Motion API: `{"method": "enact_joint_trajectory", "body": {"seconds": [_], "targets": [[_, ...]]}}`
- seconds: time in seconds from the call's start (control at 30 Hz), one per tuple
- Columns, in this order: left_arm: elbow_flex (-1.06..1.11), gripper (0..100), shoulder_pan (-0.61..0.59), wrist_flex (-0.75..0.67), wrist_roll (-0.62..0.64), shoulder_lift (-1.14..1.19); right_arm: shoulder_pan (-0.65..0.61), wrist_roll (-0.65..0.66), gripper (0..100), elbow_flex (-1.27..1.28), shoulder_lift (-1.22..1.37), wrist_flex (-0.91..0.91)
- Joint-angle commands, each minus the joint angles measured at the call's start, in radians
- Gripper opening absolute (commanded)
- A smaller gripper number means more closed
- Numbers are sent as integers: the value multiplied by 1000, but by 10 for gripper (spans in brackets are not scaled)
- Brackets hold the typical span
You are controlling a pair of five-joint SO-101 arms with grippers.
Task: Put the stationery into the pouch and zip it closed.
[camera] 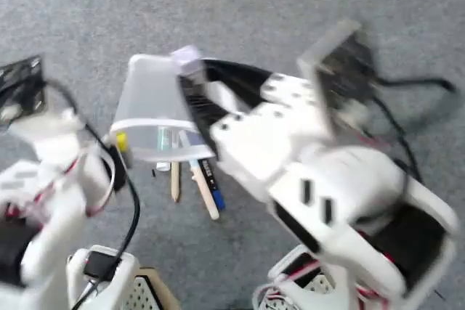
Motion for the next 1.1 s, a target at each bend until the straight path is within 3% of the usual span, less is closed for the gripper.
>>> {"method": "enact_joint_trajectory", "body": {"seconds": [0.0, 0.23, 0.6, 0.83, 0.97, 1.07], "targets": [[-84, 28, 107, 5, 103, -48, 95, -9, 12, -51, -64, -25], [166, 28, 119, 5, 117, -49, 164, -11, 12, -48, -91, 109], [266, 29, 94, -32, 41, 29, 164, -97, 12, 120, -99, 129], [140, 29, -110, -20, -35, 453, 155, -97, 12, 122, -99, 135], [-48, 29, -206, 0, -37, 683, 14, -87, 12, 183, -99, 129], [-166, 28, -214, 0, -37, 717, -34, -87, 12, 340, -97, 97]]}}
